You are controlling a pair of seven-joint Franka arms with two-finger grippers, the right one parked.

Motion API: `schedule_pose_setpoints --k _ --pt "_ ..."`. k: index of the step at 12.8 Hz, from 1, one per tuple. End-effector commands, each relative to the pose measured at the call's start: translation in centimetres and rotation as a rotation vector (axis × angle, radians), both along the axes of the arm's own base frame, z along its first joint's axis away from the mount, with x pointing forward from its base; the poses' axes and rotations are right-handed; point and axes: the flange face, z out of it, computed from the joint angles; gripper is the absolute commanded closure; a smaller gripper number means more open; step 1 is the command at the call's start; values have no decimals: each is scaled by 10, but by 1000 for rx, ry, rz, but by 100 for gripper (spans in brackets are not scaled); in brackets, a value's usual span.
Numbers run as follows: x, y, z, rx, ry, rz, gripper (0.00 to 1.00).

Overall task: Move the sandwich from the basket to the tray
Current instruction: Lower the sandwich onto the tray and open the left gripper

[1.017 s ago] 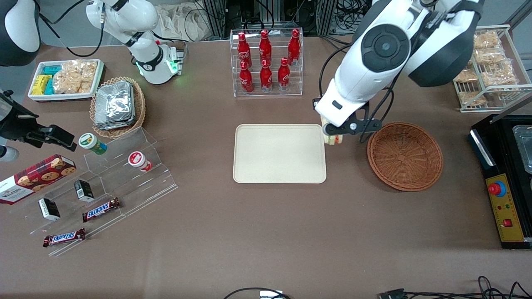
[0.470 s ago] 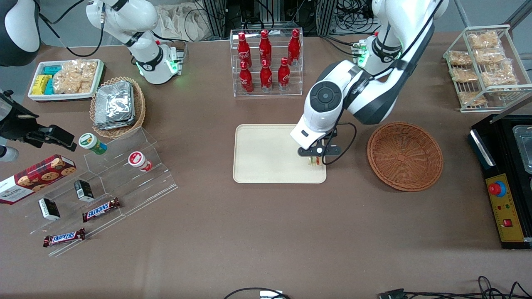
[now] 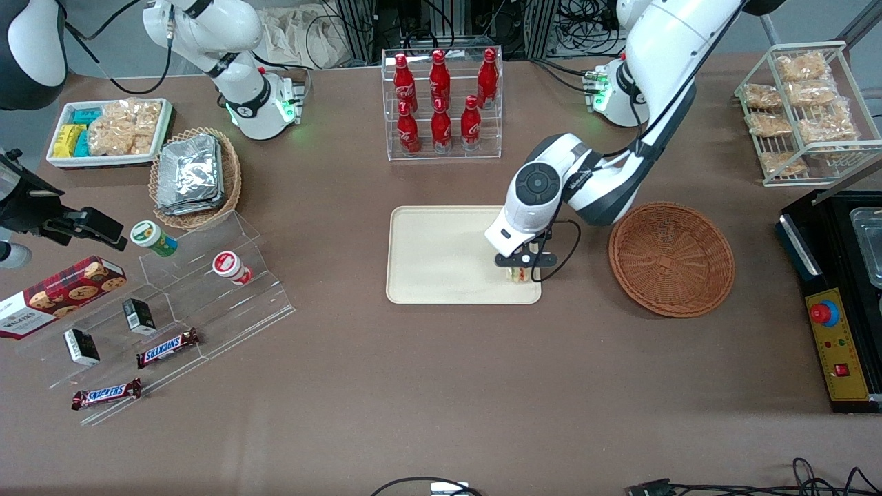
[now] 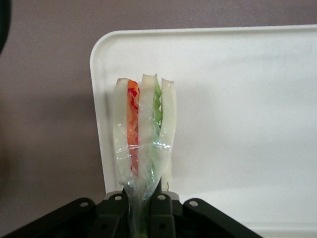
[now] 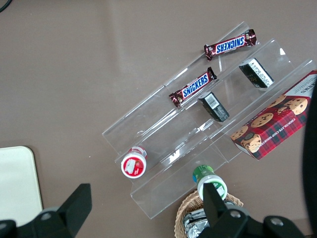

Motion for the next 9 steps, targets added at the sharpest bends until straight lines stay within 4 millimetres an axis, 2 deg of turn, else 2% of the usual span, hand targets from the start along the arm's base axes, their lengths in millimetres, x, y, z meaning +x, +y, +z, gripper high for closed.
schedule_pose_setpoints --k 1,4,5,6,7,9 --pt "4 -2 -6 -1 -17 4 93" --pt "4 -2 -10 4 -15 -2 93" --pt "4 -2 -12 6 -14 -4 89" --pt "5 0 -13 6 -12 1 50" --pt "6 2 -14 10 -11 16 0" --pt "7 4 -14 14 -8 24 0"
